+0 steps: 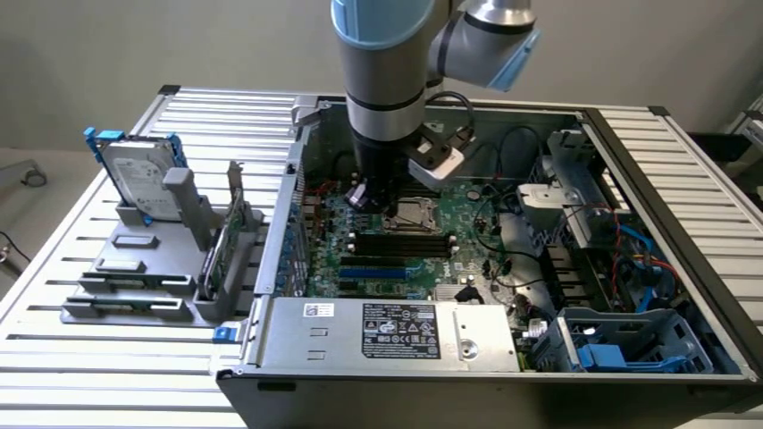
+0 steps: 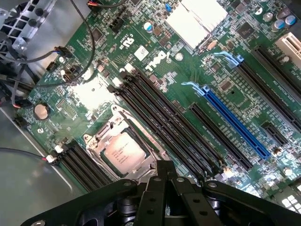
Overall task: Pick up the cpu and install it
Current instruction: 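Install the first cpu locking lever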
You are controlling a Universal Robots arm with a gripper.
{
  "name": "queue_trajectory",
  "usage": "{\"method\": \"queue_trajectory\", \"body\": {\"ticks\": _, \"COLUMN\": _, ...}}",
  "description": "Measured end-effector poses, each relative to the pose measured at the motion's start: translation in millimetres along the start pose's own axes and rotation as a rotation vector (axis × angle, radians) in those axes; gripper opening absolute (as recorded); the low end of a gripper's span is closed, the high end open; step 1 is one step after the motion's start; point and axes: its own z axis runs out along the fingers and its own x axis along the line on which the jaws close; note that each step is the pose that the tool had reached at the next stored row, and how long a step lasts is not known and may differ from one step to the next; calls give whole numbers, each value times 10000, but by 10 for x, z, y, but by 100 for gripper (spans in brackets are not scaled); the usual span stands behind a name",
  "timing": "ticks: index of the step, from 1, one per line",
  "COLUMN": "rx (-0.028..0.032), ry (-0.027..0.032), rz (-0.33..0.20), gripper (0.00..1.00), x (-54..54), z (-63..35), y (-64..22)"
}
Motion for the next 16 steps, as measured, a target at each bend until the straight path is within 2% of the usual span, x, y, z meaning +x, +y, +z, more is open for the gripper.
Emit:
{"method": "queue_trajectory", "body": {"ticks": 5, "rx": -3, "ry": -3, "rz": 0, "gripper": 11, "x": -22, "z": 20, "y": -36}}
{"method": "queue_trajectory", "body": {"ticks": 11, "rx": -5, "ry": 2, "rz": -1, "gripper": 11, "x": -29, "z": 126, "y": -55}}
{"method": "queue_trajectory", "body": {"ticks": 16, "rx": -10, "ry": -5, "rz": -2, "gripper": 11, "x": -51, "z": 156, "y": -84}}
